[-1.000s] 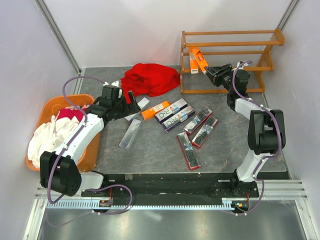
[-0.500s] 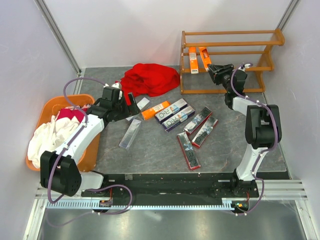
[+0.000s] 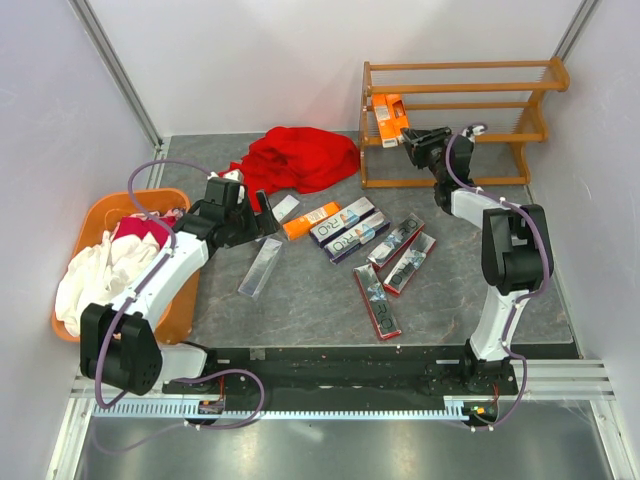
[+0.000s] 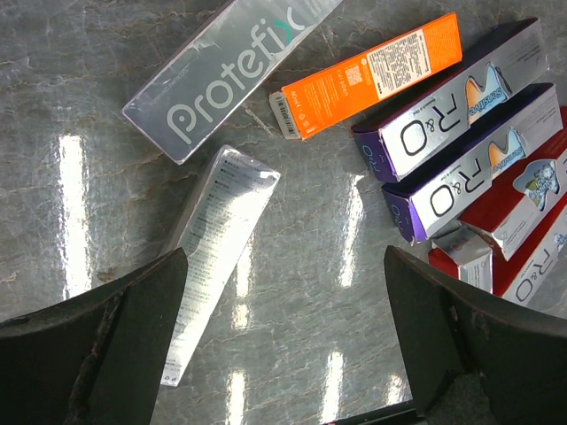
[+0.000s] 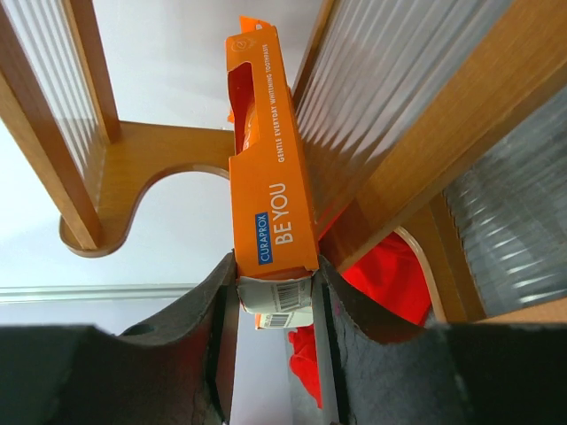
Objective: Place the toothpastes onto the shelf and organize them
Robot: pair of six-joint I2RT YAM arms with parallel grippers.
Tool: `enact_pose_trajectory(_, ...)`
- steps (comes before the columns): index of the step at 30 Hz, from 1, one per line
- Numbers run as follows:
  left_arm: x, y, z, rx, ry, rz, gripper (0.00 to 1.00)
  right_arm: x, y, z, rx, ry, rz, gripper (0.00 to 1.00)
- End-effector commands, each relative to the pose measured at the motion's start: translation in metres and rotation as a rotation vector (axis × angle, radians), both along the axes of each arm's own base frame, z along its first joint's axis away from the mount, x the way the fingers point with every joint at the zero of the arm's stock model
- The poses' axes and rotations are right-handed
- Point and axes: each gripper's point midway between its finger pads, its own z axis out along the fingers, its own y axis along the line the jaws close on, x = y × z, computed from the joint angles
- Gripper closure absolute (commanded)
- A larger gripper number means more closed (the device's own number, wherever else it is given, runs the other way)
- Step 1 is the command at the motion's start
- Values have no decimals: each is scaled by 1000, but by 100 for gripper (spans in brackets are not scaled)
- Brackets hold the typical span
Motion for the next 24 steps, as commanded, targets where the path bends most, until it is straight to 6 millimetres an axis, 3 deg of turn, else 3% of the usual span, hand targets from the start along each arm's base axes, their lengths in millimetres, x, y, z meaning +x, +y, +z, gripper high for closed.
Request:
enact_pose_trajectory(1, 2, 2, 10, -8, -45, 6, 0, 9, 2, 20, -10, -56, -32, 64)
enact_pose_trajectory(6, 2, 1, 9, -12, -42, 1, 0, 6, 6, 14, -29, -27, -12, 32)
enact_pose_trajectory(13, 0, -2, 7, -23, -37, -8, 0, -5, 7, 11, -75, -1, 15, 6)
enact_pose_trajectory(16, 1, -3, 7, -26, -40, -10, 0, -9, 11, 15, -68, -26, 44, 2)
enact_pose_trajectory(24, 3, -6, 12, -27, -71, -48, 0, -32, 7, 26, -50, -58, 74, 2)
